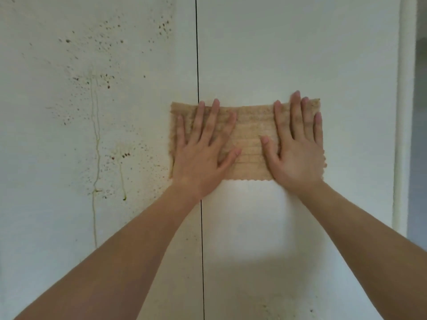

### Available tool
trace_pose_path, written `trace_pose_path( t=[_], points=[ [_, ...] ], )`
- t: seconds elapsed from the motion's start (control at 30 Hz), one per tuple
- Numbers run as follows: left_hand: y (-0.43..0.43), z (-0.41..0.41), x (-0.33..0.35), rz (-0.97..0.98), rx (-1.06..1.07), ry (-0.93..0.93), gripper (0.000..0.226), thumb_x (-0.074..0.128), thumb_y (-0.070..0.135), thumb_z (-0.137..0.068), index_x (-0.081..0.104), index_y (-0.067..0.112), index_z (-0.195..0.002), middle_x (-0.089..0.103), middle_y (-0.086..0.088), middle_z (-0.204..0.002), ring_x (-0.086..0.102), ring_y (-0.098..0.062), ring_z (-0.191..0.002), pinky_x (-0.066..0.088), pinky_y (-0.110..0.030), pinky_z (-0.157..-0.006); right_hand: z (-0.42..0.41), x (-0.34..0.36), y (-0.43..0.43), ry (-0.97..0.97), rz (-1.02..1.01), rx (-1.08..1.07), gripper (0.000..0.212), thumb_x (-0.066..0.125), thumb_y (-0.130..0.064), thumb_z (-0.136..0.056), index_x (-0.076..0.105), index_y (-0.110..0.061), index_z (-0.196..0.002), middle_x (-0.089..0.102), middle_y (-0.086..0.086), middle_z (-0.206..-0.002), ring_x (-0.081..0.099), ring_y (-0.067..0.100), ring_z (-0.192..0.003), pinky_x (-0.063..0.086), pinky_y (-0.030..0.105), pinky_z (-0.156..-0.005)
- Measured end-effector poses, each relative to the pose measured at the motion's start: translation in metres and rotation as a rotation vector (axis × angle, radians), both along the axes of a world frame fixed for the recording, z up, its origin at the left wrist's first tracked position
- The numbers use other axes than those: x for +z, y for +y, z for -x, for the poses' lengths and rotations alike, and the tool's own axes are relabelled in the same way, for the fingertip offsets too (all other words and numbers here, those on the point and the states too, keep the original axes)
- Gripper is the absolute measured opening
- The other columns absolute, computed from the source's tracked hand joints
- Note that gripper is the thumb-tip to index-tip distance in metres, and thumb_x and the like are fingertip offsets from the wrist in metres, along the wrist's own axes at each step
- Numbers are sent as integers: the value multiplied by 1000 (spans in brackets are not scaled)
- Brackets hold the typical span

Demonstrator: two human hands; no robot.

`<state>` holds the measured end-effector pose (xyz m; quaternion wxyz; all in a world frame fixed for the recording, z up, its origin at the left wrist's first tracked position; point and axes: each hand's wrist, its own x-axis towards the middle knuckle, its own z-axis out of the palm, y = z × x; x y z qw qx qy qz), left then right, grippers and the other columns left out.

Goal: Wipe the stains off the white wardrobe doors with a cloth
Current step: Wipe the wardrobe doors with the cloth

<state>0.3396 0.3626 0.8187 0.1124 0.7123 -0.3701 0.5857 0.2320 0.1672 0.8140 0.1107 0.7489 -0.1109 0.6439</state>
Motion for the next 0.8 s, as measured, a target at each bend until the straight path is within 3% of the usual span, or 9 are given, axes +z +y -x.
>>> trace_pose_path(
  t=[0.3,0.4,0.6,0.7,0.8],
  points=[
    [29,4,-258,-68,6,131,71,43,60,-98,26,33,-161,4,-3,-173,5,-26,-159,1,-55,-127,4,-239,14,82,51,62,69,45,-40,-98,32,-15,-161,19,14,-171,21,34,-158,13,56,-127],
    [38,-1,-306,-94,23,151,68,46,57,-97,32,31,-158,10,-2,-173,10,-26,-159,8,-55,-126,0,-288,20,112,36,82,69,47,-38,-96,32,-17,-159,21,11,-171,22,31,-158,13,53,-128],
    [57,-5,-298,-66,-57,222,64,39,48,-102,22,33,-162,12,-1,-172,12,-24,-159,7,-49,-127,-6,-277,34,128,20,88,70,45,-36,-94,30,-18,-160,21,12,-171,21,32,-158,15,56,-127],
    [73,-9,-269,3,-36,294,60,27,48,-106,19,31,-163,9,-5,-173,9,-26,-159,6,-53,-126,-18,-247,53,142,38,96,73,46,-36,-95,25,-20,-163,22,12,-171,20,31,-158,14,54,-128],
    [85,-9,-220,76,-43,335,65,31,48,-103,17,28,-163,5,-9,-173,4,-28,-159,-1,-58,-125,-29,-195,76,144,-16,100,72,43,-35,-95,25,-20,-163,18,11,-172,15,28,-160,8,50,-130]
  ],
)
